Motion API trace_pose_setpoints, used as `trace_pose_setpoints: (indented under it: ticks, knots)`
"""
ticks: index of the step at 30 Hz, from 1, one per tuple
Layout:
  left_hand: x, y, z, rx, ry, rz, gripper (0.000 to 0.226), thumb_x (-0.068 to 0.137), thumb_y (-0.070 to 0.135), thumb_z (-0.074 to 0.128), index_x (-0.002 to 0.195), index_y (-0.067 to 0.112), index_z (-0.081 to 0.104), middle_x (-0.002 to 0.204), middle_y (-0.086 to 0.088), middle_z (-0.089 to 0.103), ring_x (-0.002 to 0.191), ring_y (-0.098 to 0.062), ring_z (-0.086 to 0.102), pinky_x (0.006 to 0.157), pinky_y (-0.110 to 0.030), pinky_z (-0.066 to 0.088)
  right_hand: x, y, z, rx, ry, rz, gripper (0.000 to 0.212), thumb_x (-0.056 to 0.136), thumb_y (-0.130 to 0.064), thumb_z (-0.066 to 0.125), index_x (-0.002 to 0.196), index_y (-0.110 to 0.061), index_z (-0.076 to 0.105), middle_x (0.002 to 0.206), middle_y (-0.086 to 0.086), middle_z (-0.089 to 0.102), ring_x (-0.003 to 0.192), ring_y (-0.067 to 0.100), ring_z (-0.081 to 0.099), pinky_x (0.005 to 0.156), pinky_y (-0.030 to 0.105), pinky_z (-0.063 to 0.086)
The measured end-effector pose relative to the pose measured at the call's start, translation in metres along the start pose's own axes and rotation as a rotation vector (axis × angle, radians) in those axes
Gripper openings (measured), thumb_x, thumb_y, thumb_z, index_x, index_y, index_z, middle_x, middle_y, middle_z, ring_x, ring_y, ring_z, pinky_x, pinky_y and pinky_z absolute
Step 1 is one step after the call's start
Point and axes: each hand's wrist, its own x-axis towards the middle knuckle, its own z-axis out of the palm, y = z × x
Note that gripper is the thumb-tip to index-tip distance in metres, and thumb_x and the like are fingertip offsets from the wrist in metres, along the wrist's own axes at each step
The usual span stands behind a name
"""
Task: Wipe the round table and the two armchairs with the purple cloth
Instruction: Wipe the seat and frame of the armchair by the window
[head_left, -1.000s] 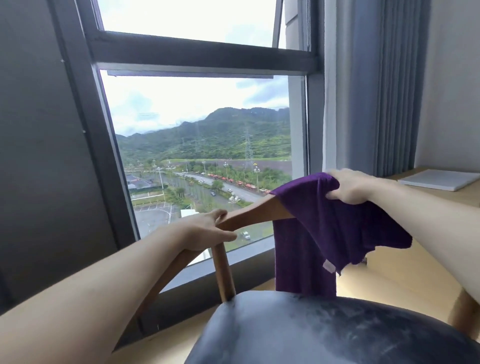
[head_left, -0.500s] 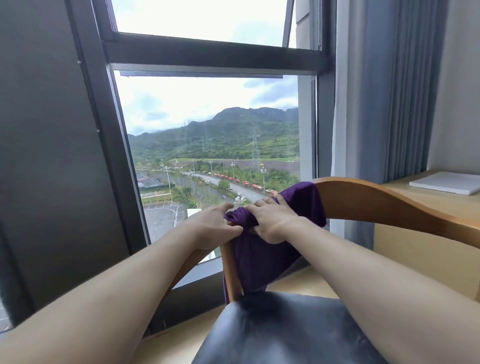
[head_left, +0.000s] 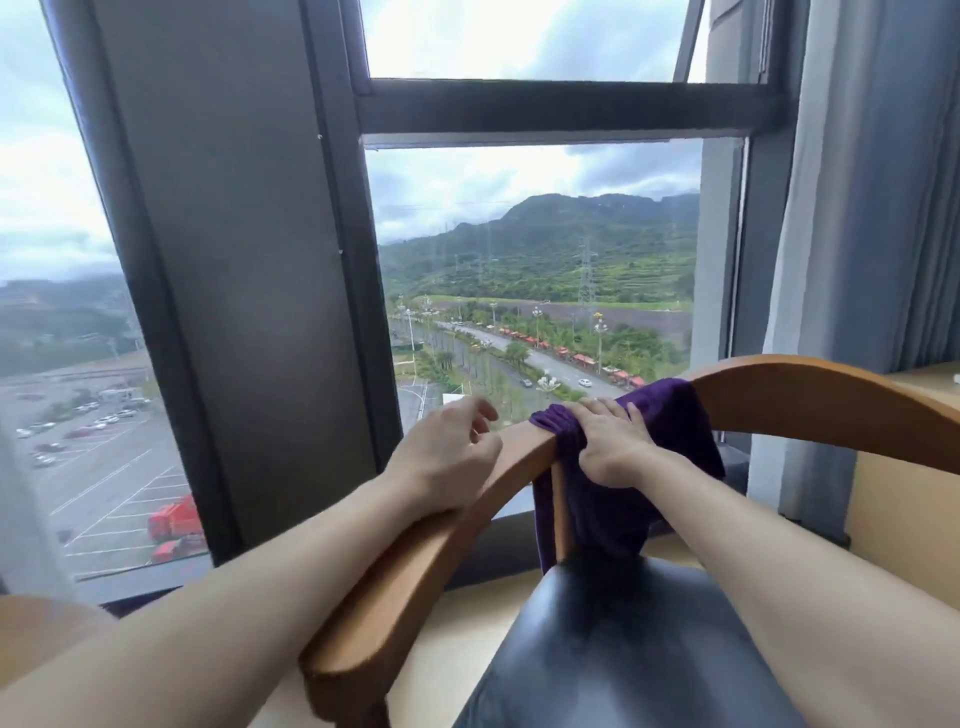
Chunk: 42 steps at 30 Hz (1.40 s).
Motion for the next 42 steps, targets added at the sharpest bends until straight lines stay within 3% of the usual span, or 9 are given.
trace_pose_setpoints:
  ticks: [4, 9, 16, 19, 22, 27, 30, 35, 42]
  knots:
    - [0.001, 0.004, -0.002, 0.033, 0.138, 0.011, 0.026, 0.088, 0.026, 0.046, 0.110, 0.022, 0.059, 0.099, 0.006, 0.063, 0.087, -0.016, 0.058, 0.074, -0.032, 0.044, -0.024, -0.027, 0.003, 0.075, -0.022, -0.071, 0.084, 0.088, -0.006, 0.045, 0.160, -0.034, 0.014, 0.169, -0.010, 0.008, 0.156, 0.015, -0.001, 0.126, 0.046, 0.004]
    - [-0.002, 0.004, -0.006, -0.023, 0.237, -0.005, 0.034, 0.078, 0.031, 0.034, 0.093, 0.018, 0.062, 0.092, 0.000, 0.067, 0.081, -0.021, 0.059, 0.073, -0.037, 0.050, -0.083, -0.083, 0.015, 0.237, -0.009, -0.267, 0.081, 0.088, -0.006, 0.048, 0.158, -0.038, 0.024, 0.167, -0.018, 0.013, 0.156, 0.011, -0.001, 0.126, 0.049, 0.003]
    - [0.003, -0.003, -0.013, -0.515, 0.066, -0.238, 0.043, 0.072, 0.032, 0.037, 0.074, 0.009, 0.074, 0.078, -0.007, 0.074, 0.084, -0.027, 0.069, 0.085, -0.043, 0.054, -0.137, -0.116, 0.020, 0.415, 0.061, -0.284, 0.072, 0.092, -0.004, 0.050, 0.156, -0.034, 0.034, 0.164, -0.021, 0.023, 0.155, 0.006, 0.004, 0.127, 0.047, 0.006]
    - [0.002, -0.002, -0.016, -0.364, -0.026, -0.222, 0.037, 0.080, 0.030, 0.045, 0.072, 0.014, 0.078, 0.080, 0.003, 0.075, 0.089, -0.018, 0.069, 0.080, -0.029, 0.051, -0.140, -0.122, 0.015, 0.406, 0.071, -0.268, 0.069, 0.093, -0.004, 0.048, 0.155, -0.032, 0.036, 0.165, -0.017, 0.025, 0.155, 0.008, 0.007, 0.126, 0.048, 0.011]
    - [0.003, -0.002, -0.031, -0.213, -0.180, -0.180, 0.026, 0.086, 0.014, 0.054, 0.082, 0.010, 0.080, 0.092, -0.001, 0.076, 0.096, -0.020, 0.067, 0.089, -0.033, 0.051, -0.148, -0.127, 0.016, 0.429, 0.078, -0.270, 0.068, 0.093, -0.004, 0.046, 0.153, -0.033, 0.040, 0.164, -0.015, 0.029, 0.155, 0.009, 0.011, 0.125, 0.045, 0.015]
    - [-0.019, 0.009, -0.057, 0.070, -0.358, -0.018, 0.038, 0.093, 0.016, 0.044, 0.117, 0.022, 0.072, 0.129, 0.002, 0.065, 0.108, -0.014, 0.057, 0.089, -0.024, 0.041, -0.190, -0.146, 0.021, 0.579, 0.175, -0.326, 0.056, 0.092, -0.006, 0.046, 0.141, -0.028, 0.059, 0.152, -0.017, 0.048, 0.149, 0.003, 0.027, 0.124, 0.025, 0.019]
    - [-0.031, 0.008, -0.061, 0.126, -0.395, 0.017, 0.040, 0.098, 0.022, 0.039, 0.125, 0.027, 0.067, 0.141, 0.001, 0.057, 0.121, -0.018, 0.054, 0.092, -0.023, 0.037, -0.233, -0.160, 0.026, 0.747, 0.156, -0.389, 0.049, 0.093, -0.016, 0.049, 0.133, -0.041, 0.063, 0.143, -0.030, 0.052, 0.142, -0.011, 0.029, 0.118, 0.015, 0.021]
    - [-0.043, 0.013, -0.058, 0.160, -0.442, 0.068, 0.039, 0.099, 0.034, 0.040, 0.132, 0.030, 0.061, 0.141, 0.003, 0.056, 0.117, -0.015, 0.053, 0.091, -0.026, 0.037, -0.280, -0.167, 0.023, 0.810, 0.075, -0.452, 0.045, 0.091, -0.012, 0.054, 0.118, -0.044, 0.070, 0.135, -0.035, 0.056, 0.141, -0.006, 0.036, 0.118, 0.028, 0.030]
    - [-0.055, 0.042, -0.042, 0.299, -0.450, 0.188, 0.036, 0.098, 0.042, 0.043, 0.124, 0.029, 0.063, 0.126, 0.003, 0.064, 0.107, -0.019, 0.059, 0.094, -0.035, 0.049, -0.293, -0.129, -0.025, 0.929, 0.127, -0.282, 0.048, 0.084, -0.003, 0.038, 0.098, -0.026, 0.078, 0.110, -0.015, 0.075, 0.113, 0.005, 0.067, 0.099, 0.021, 0.049]
